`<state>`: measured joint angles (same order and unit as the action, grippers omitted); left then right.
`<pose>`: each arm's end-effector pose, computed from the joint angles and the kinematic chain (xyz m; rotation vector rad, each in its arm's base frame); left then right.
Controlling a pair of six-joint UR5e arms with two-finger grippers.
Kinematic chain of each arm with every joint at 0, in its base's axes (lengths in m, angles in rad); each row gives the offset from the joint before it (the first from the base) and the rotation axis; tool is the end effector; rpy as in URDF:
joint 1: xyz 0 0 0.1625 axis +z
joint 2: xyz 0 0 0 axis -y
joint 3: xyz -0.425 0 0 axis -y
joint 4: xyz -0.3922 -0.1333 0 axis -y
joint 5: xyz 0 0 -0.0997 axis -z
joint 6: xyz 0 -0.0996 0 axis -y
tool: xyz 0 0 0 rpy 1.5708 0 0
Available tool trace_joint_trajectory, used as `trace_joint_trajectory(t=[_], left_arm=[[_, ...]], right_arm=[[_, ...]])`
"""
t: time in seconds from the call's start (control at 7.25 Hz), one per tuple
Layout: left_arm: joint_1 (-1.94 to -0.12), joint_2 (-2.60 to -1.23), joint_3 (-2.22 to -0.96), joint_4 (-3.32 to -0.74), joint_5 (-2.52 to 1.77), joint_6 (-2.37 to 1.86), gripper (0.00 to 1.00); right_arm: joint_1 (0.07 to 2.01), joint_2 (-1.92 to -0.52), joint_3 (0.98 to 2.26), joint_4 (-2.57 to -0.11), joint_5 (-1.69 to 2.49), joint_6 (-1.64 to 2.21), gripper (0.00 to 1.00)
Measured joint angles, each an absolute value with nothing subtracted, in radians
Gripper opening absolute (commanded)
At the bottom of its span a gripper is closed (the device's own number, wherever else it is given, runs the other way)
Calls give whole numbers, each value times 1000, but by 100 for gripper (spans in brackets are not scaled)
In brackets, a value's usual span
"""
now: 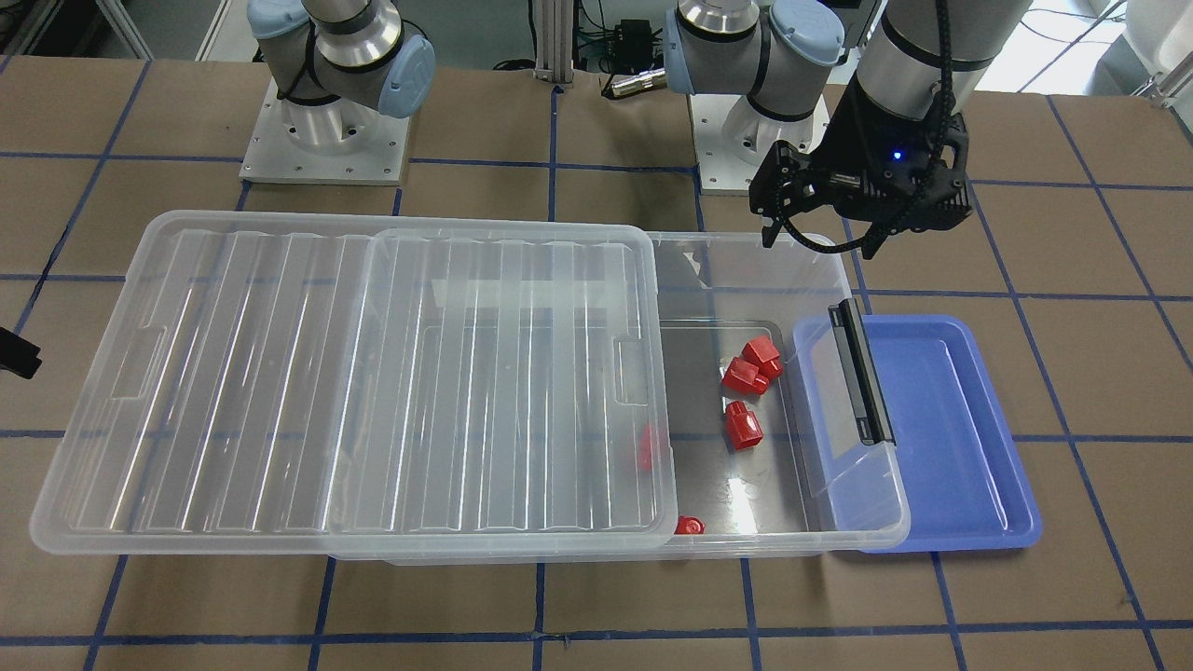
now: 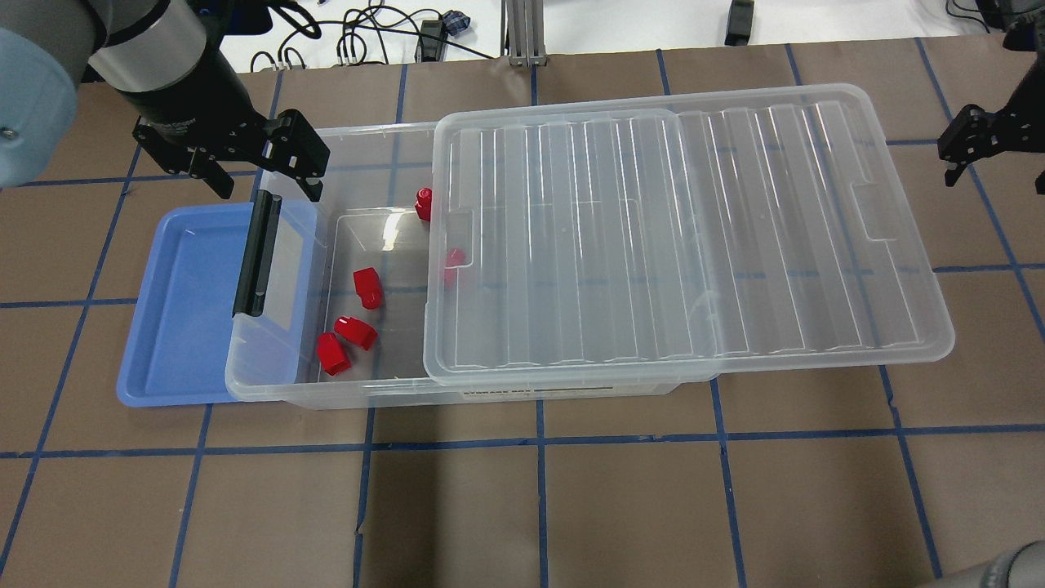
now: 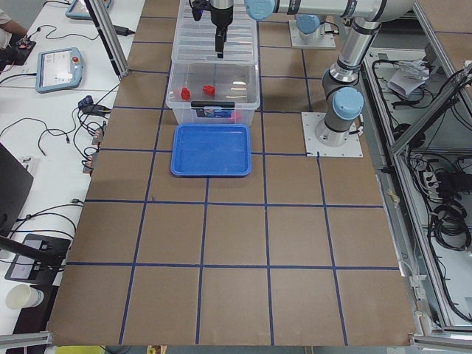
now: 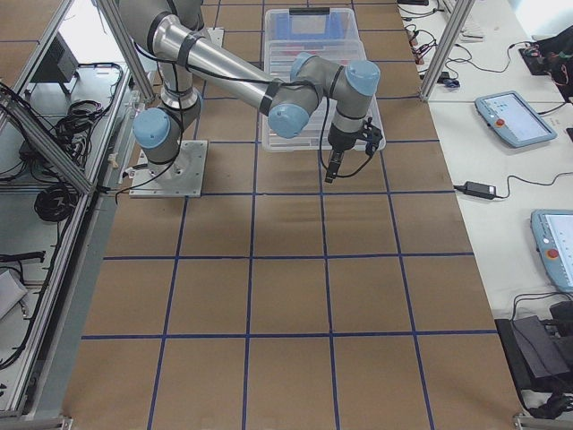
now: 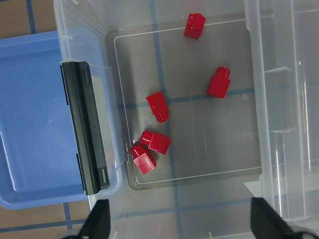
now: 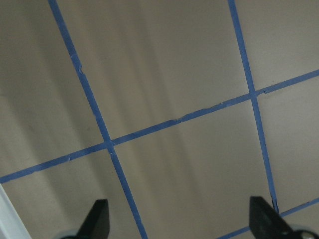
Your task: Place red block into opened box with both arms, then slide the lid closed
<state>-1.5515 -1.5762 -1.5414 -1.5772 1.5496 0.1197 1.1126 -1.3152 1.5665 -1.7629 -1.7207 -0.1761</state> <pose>-0.1258 -0.4983 0.4991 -0.1569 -3.1176 0.0297 -0.1508 -0.5735 0.3720 -0.4170 -2.9847 -0.1553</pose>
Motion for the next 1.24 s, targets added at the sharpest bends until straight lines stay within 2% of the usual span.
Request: trace_joint_trajectory(t=[0.69,1.24], left_arm=[[-1552,-1570,-1476,-1659,1555,122,100],[-1555,-1567,-1478,-1663,1557,124,100]], right_arm=[[1137,-1320,1596,-1712,-1717,-190,100],[1215,-1319,1600,-1709,-1718,-170,100]])
